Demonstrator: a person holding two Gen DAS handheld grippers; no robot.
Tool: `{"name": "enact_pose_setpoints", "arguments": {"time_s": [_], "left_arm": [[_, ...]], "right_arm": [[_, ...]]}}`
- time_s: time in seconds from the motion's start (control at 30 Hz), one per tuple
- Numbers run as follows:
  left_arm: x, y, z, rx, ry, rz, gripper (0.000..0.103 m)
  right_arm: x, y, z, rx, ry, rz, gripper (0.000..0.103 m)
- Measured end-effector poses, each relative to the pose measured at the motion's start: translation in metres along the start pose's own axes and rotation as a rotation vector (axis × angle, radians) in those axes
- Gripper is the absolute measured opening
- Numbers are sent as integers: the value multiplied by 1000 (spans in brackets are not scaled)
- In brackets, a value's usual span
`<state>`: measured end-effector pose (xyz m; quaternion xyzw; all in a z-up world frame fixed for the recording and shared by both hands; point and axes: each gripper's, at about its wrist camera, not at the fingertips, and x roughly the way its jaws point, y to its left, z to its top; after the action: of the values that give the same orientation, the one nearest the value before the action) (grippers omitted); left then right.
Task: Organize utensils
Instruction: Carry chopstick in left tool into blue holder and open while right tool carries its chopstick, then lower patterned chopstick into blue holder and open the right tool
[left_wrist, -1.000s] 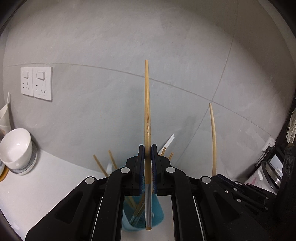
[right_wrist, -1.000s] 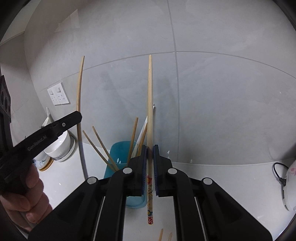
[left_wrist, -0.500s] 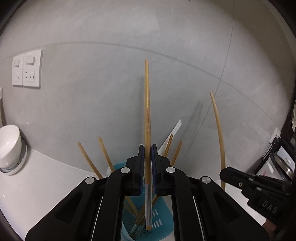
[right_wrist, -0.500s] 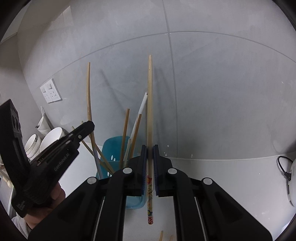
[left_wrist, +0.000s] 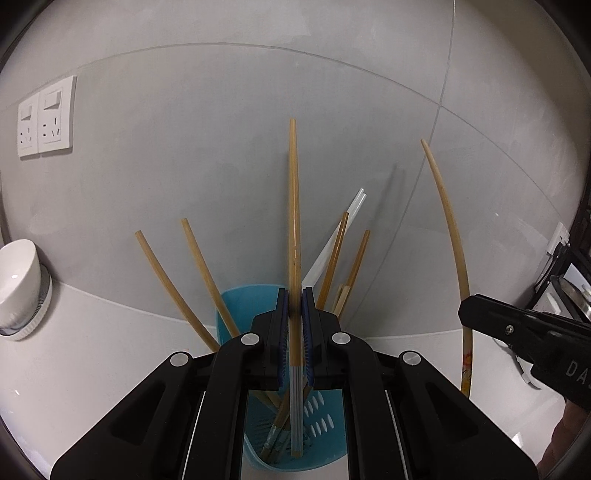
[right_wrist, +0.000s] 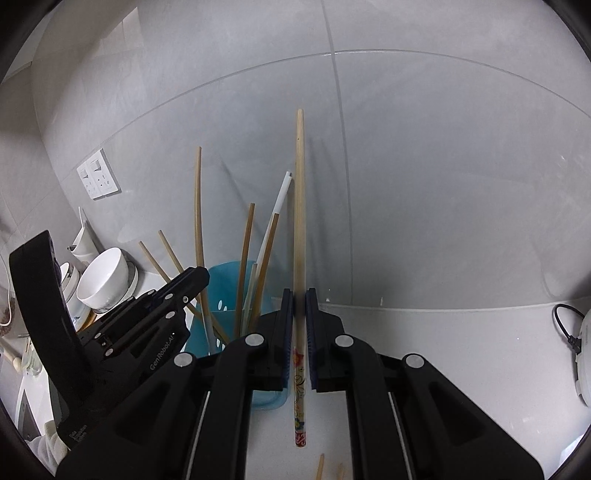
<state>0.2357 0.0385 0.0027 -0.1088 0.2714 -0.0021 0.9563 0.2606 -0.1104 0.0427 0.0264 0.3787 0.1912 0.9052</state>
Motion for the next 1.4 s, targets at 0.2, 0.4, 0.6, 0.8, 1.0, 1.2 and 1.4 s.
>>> {"name": "enact_pose_setpoints", "arguments": {"time_s": [0.2, 0.4, 0.6, 0.8, 1.0, 1.2, 1.4], "left_arm": [[-5, -3, 2, 17, 27, 32, 14], [-20, 0, 7, 20, 65, 117, 52], [-38, 18, 9, -22, 111, 156, 79], [-51, 39, 7, -48, 129, 177, 92], [-55, 55, 7, -57, 142, 198, 97], [-49, 71, 5, -66, 161, 212, 97], [-49, 76, 2, -81, 173, 210, 97]], "right_arm": [[1, 1, 0, -7, 7, 2, 6], [-1, 10, 7, -22, -12, 39, 6], [4, 26, 13, -29, -65, 99, 6], [11, 41, 17, -28, -115, 143, 6], [23, 53, 13, -25, -153, 163, 6], [37, 61, 1, -29, -166, 160, 6], [51, 63, -11, -38, -139, 133, 6]]}}
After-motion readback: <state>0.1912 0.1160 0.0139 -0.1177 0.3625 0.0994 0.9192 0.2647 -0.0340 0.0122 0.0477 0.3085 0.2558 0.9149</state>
